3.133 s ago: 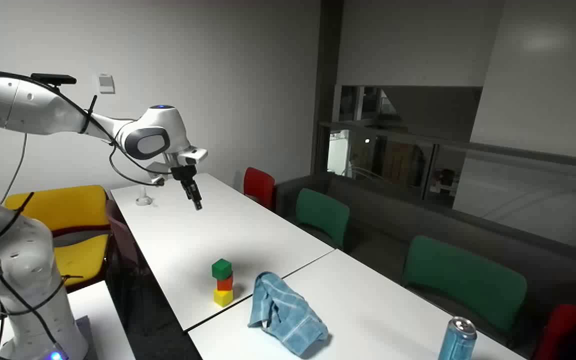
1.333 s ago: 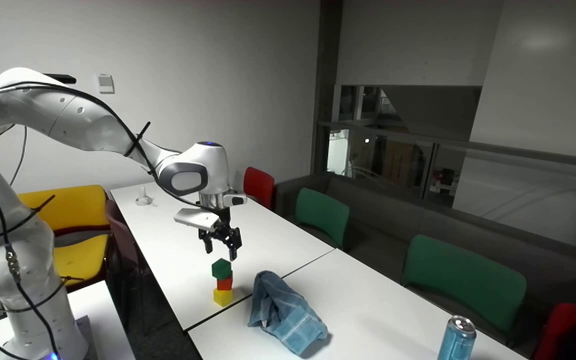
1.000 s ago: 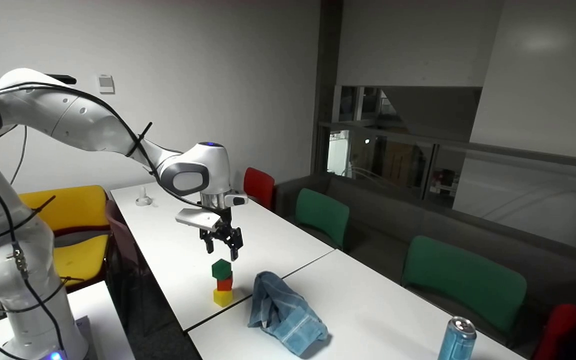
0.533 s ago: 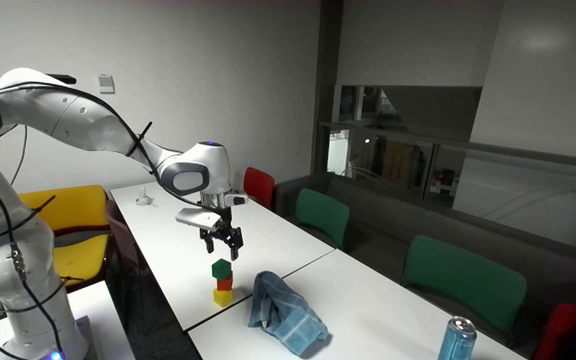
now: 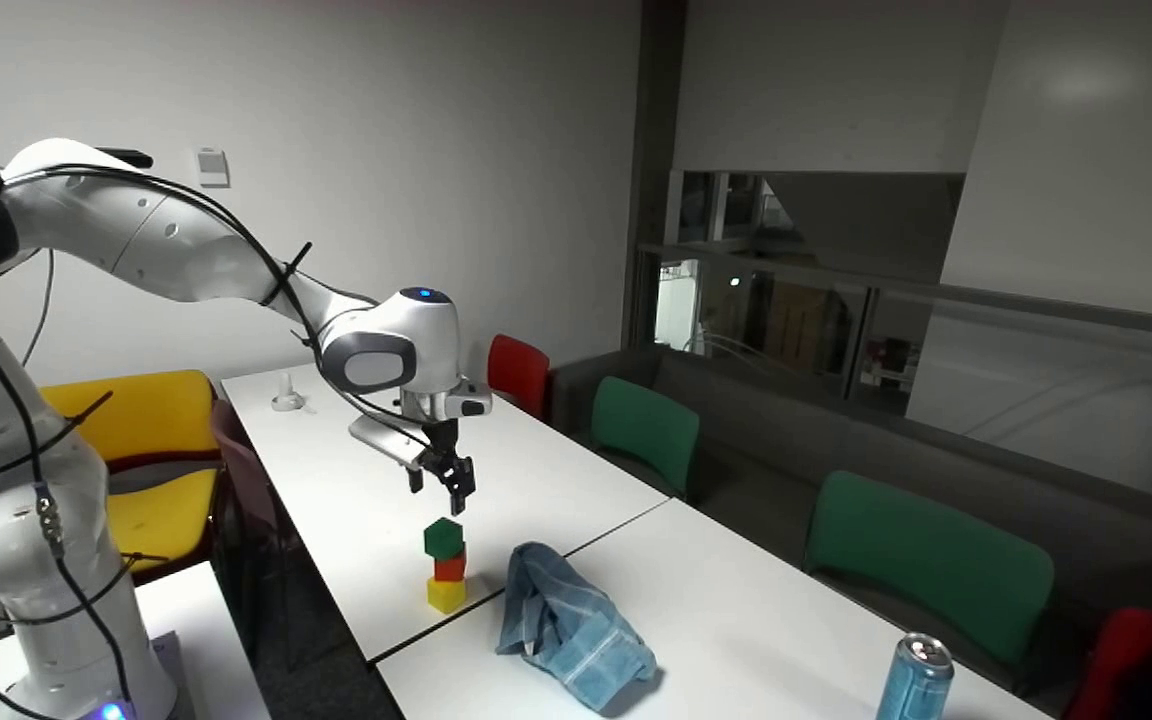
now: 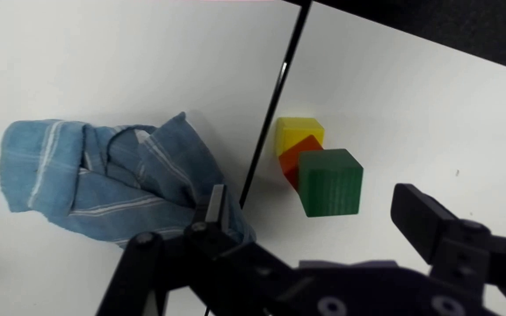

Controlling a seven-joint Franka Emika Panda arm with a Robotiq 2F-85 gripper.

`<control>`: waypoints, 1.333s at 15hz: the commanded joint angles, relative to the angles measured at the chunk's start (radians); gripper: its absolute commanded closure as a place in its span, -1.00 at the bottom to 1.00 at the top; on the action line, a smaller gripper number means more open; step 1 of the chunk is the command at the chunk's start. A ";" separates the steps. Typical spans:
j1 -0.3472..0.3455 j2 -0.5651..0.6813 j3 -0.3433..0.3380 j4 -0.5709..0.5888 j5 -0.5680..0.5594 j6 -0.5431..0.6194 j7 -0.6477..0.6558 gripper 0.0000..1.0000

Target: Unfold the cloth on the table

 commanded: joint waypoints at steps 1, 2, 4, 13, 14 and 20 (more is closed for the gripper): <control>0.002 0.029 -0.005 -0.019 0.188 0.058 0.027 -1.00; 0.000 0.041 -0.009 -0.024 0.241 0.077 0.027 -1.00; -0.003 0.071 -0.022 -0.032 0.360 0.113 0.009 -1.00; -0.086 0.219 -0.035 -0.061 0.758 0.352 -0.003 -1.00; -0.073 0.237 -0.061 -0.057 0.802 0.360 -0.019 -1.00; -0.129 0.359 -0.120 -0.015 1.074 0.321 -0.198 -1.00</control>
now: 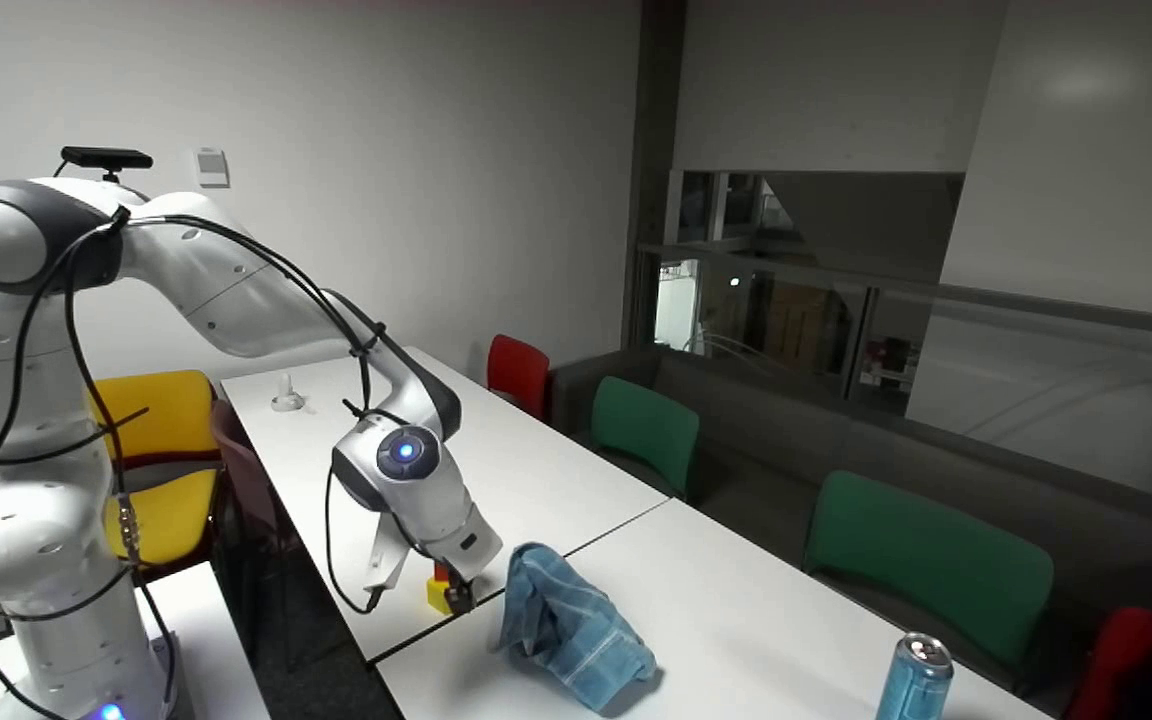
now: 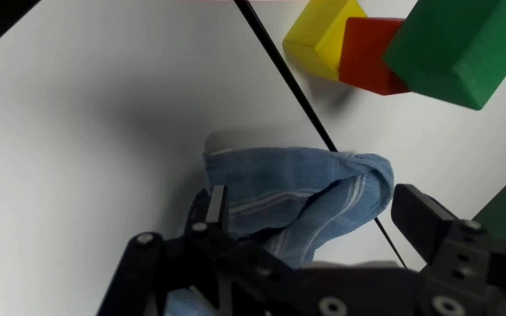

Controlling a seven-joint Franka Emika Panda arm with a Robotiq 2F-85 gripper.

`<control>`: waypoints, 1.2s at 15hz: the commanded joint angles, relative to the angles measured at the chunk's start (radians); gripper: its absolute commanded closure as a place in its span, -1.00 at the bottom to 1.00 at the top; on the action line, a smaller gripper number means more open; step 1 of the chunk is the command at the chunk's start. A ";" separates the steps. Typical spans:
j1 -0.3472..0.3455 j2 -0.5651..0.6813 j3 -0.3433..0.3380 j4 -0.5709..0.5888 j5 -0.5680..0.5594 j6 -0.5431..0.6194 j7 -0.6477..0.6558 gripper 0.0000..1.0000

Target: Unfold the cloth on the table

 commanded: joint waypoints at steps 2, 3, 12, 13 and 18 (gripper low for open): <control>-0.054 0.111 -0.027 0.060 0.189 -0.036 -0.159 -1.00; -0.029 0.060 -0.021 0.019 0.121 -0.006 -0.081 -1.00; -0.033 0.077 -0.019 0.033 0.132 -0.036 -0.099 -1.00; -0.035 0.087 -0.019 0.042 0.137 -0.046 -0.096 -1.00; -0.096 0.106 0.028 0.076 0.145 -0.105 -0.134 -1.00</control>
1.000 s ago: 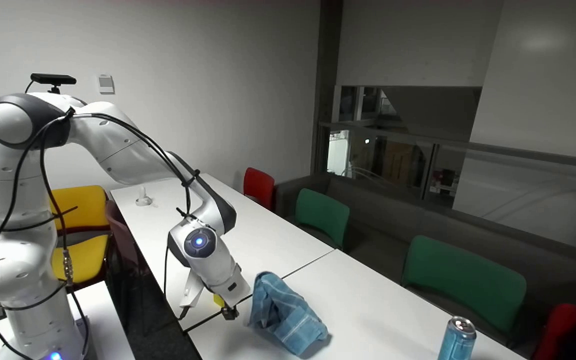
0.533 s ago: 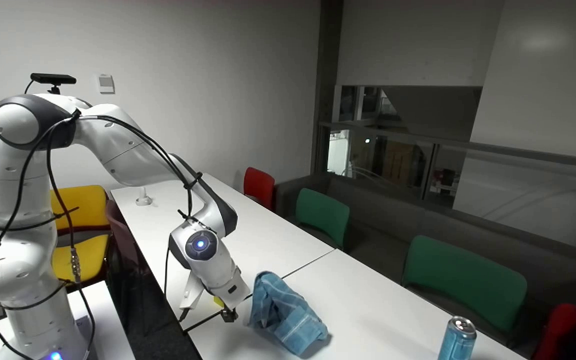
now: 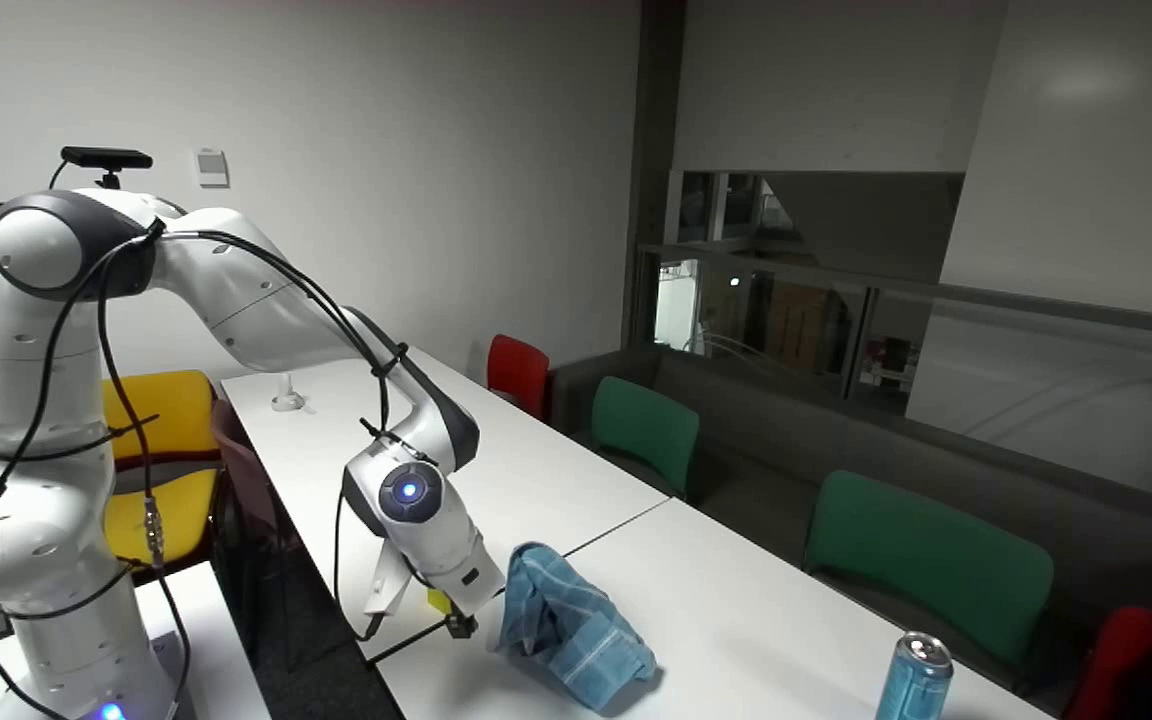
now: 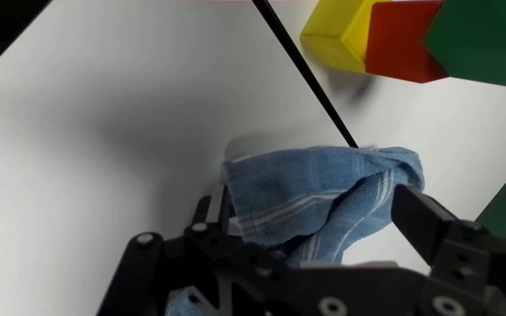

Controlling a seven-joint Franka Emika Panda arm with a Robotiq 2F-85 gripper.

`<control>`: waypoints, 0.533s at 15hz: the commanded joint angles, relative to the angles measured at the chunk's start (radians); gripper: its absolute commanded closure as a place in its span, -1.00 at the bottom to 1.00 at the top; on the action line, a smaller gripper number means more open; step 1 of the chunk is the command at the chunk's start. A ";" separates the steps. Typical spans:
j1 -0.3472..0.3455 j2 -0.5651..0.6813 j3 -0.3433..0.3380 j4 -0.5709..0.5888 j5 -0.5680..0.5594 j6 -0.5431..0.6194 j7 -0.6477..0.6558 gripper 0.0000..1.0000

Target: Unfold the cloth on the table

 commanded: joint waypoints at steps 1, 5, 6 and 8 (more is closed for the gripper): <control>-0.075 0.021 0.050 0.043 0.025 -0.054 -0.066 -1.00; -0.118 0.057 0.067 0.084 0.023 -0.113 -0.109 -1.00; -0.125 0.063 0.069 0.092 0.023 -0.121 -0.122 -1.00; -0.142 0.079 0.074 0.109 0.020 -0.132 -0.147 -1.00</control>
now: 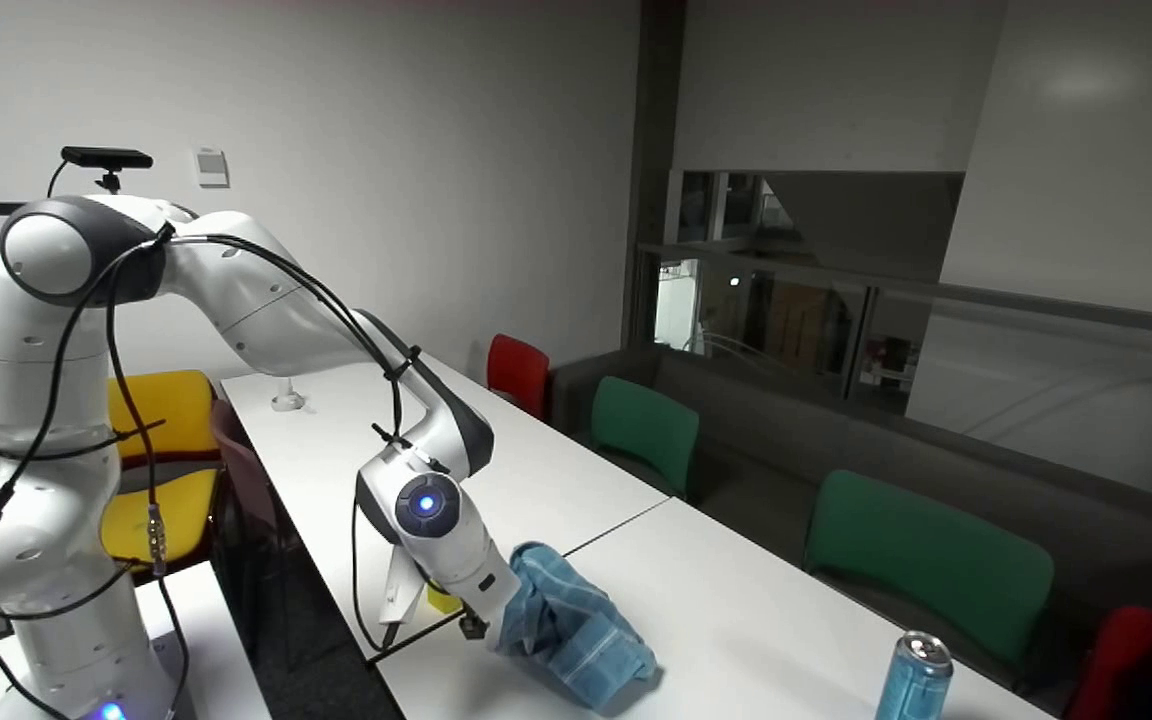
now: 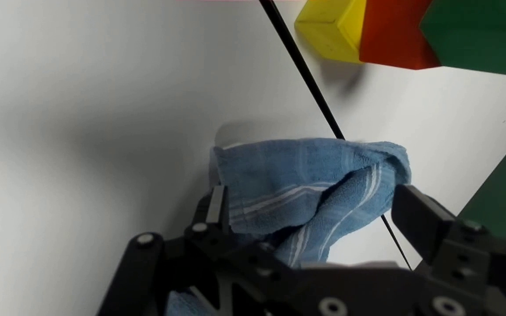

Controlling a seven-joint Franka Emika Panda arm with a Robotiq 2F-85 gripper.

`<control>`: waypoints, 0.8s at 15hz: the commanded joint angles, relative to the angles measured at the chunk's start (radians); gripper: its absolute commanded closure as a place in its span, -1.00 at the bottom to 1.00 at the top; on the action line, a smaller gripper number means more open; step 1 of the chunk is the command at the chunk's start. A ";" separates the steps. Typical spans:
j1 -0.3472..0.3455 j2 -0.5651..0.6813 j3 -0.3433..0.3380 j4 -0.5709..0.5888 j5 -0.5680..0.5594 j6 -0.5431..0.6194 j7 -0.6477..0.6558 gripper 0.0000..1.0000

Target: Unfold the cloth on the table

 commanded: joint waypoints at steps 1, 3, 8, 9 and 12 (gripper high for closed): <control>-0.058 0.049 0.025 0.059 0.019 -0.059 -0.090 -1.00; -0.071 0.075 0.031 0.086 0.018 -0.086 -0.113 -1.00; -0.101 0.171 0.044 0.182 0.003 -0.179 -0.140 -1.00; -0.108 0.190 0.048 0.203 0.000 -0.196 -0.146 -1.00; -0.124 0.249 0.058 0.268 -0.012 -0.227 -0.177 -1.00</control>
